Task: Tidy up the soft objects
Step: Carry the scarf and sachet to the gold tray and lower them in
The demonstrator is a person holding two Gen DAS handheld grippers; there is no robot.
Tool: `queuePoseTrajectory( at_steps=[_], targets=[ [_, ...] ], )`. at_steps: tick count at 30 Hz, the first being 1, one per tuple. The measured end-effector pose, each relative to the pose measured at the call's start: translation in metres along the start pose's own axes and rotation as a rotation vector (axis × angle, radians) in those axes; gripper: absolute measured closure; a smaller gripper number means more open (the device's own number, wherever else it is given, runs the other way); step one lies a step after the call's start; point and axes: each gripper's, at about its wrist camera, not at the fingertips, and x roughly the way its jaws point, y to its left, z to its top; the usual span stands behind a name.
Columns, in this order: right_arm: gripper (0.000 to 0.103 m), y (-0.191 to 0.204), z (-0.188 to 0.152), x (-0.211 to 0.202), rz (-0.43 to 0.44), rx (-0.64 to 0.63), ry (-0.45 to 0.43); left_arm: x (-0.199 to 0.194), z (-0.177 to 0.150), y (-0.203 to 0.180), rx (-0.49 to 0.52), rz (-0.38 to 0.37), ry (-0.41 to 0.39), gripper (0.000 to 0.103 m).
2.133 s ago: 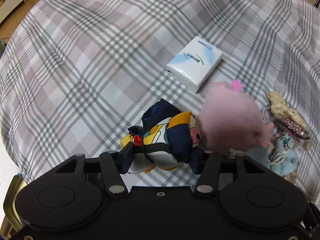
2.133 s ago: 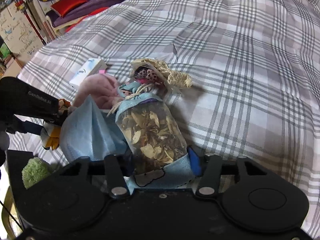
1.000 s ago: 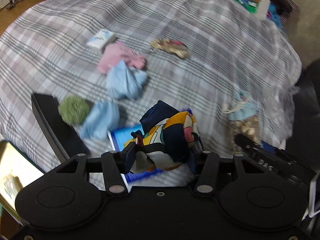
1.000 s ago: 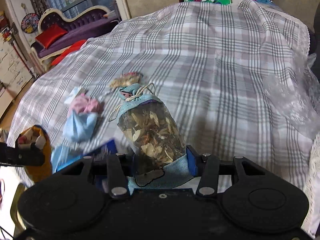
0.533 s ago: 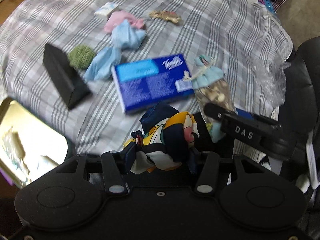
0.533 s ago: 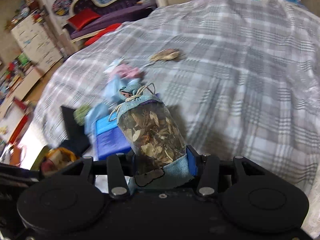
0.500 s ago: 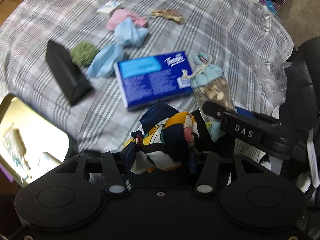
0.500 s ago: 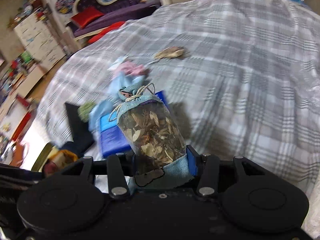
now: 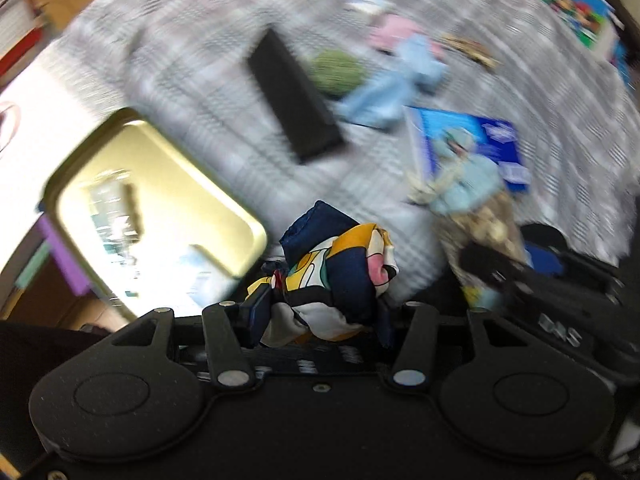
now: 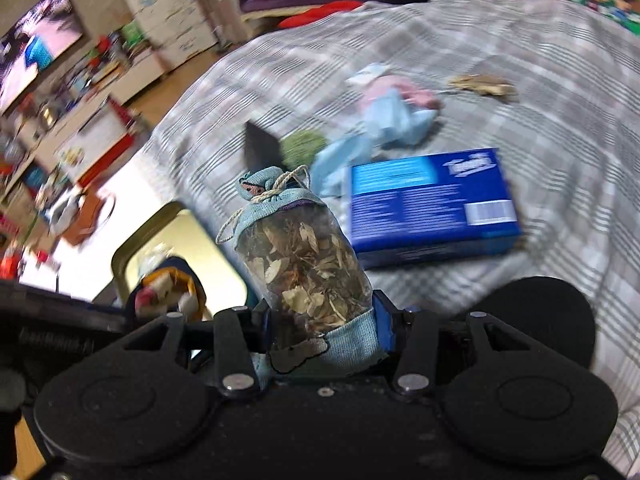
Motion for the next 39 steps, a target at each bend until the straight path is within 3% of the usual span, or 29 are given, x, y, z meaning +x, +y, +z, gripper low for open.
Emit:
queuePoseTrajectory(
  at_steps=[12,20,31,39],
  targets=[
    [0.056,0.091,0.022,0.054,0.038,-0.139,0.111,0.015,0.034,0.131,-0.262,0.159,-0.043,0.053],
    [0.056,0.136,0.031,0.099,0.026,-0.202,0.206,0.044,0.051,0.194,-0.378,0.184,-0.021,0.053],
    [0.056,0.169,0.040,0.166,-0.032,-0.252,0.314,0.089,0.066,0.227,-0.458,0.203,0.057,0.052],
    [0.056,0.184,0.048,0.185,-0.027,-0.237,0.318,0.086,0.068,0.225,-0.465,0.184,0.028,0.050]
  ],
)
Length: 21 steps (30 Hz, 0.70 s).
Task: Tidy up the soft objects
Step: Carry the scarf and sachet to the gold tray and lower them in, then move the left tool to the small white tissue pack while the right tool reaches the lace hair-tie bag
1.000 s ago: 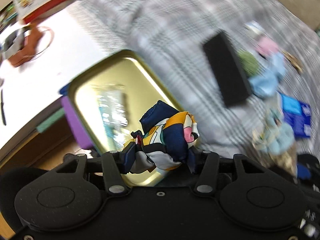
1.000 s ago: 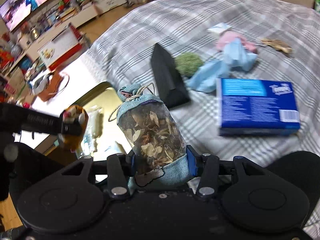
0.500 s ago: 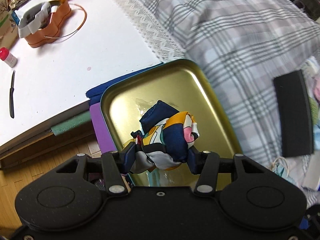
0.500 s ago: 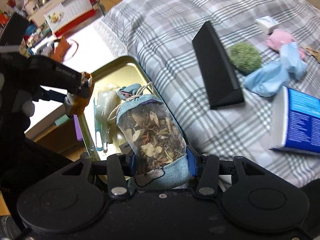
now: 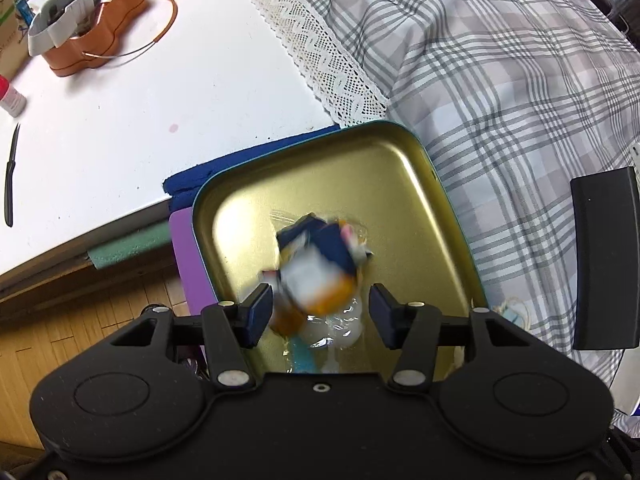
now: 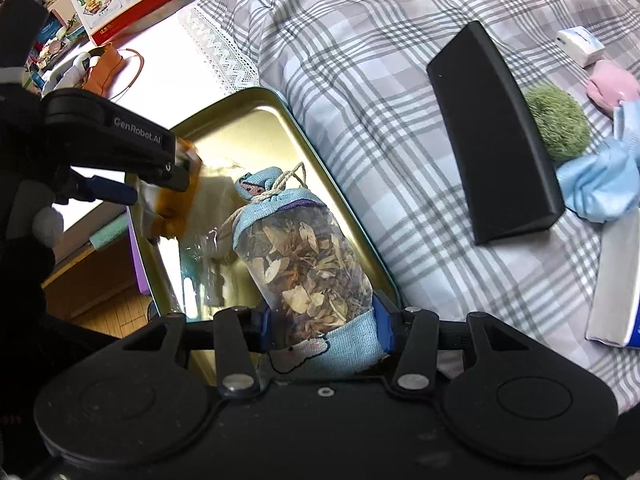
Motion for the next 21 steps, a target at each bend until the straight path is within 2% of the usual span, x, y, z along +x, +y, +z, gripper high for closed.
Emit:
queuePoseTrajectory(
  at_steps=[2,6,21],
  targets=[
    [0.055,0.003,0.002,0.001,0.008,-0.002,-0.006,0.002,0.000,0.002,-0.012,-0.005,0.005,0.043],
    [0.046,0.006,0.005,0.000,0.022,0.013,-0.025,0.004,-0.002,0.002,-0.009,-0.003,0.006,0.043],
    [0.046,0.003,-0.005,-0.009,0.018,0.001,-0.020,0.006,-0.004,0.002,-0.008,0.006,0.010,0.042]
  ],
)
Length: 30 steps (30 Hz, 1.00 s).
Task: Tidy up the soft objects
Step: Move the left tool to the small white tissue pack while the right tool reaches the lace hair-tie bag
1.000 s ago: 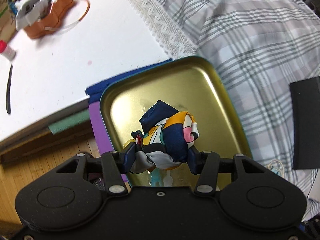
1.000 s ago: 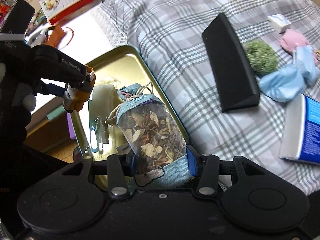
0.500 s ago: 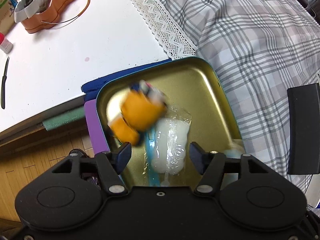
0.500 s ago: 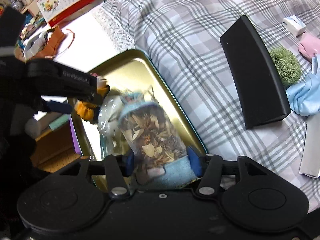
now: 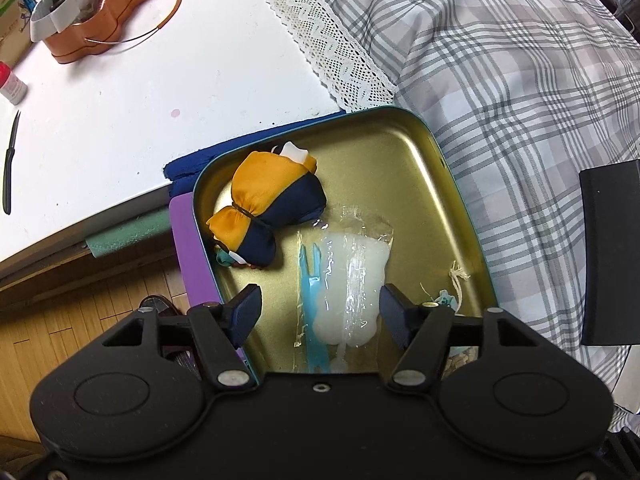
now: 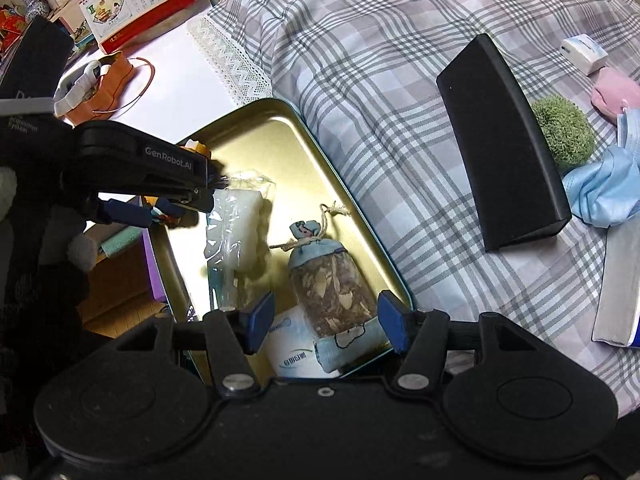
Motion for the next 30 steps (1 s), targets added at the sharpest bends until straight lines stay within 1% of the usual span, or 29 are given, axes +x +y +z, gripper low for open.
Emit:
queuePoseTrajectory(
  at_steps=[11,23,30],
  targets=[
    [0.045,-0.010,-0.010,0.005,-0.011,0.011,0.031,0.003,-0.008,-0.003,0.023,0.000,0.016,0.042],
    [0.044,-0.030,-0.027,0.001,-0.002,0.038,0.045,0.011,-0.037,-0.015,0.089,-0.028,0.038,0.041],
    [0.043,-0.048,-0.044,-0.016,0.001,0.041,0.022,0.014,-0.055,-0.027,0.139,-0.025,0.046,0.041]
  ],
)
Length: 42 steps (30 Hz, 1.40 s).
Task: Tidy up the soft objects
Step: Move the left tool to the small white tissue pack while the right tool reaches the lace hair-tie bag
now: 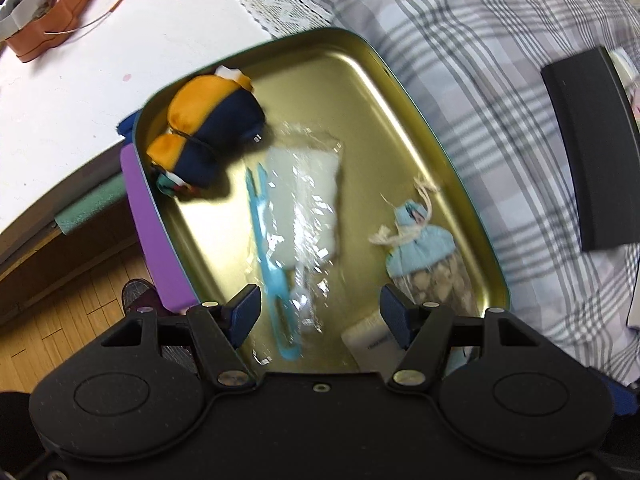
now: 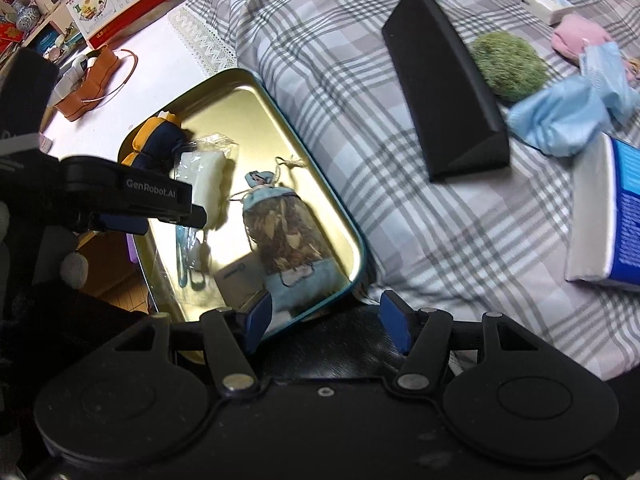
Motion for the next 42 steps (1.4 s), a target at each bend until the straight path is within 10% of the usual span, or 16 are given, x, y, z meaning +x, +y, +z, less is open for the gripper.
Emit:
queuePoseTrajectory(
  at_steps=[21,42],
  targets=[
    [0.038,-0.107,-0.054,-0.103,0.001,0.119,-0.222,-0.037,-0.081,-0.099,0.290,-0.074,-0.009,0.041],
    [0.031,-0.245,-0.071,-0.147,-0.126,0.474,-0.407,-0.096,-0.084,-0.231,0.568,-0.147,-0.084,0.038]
  ],
)
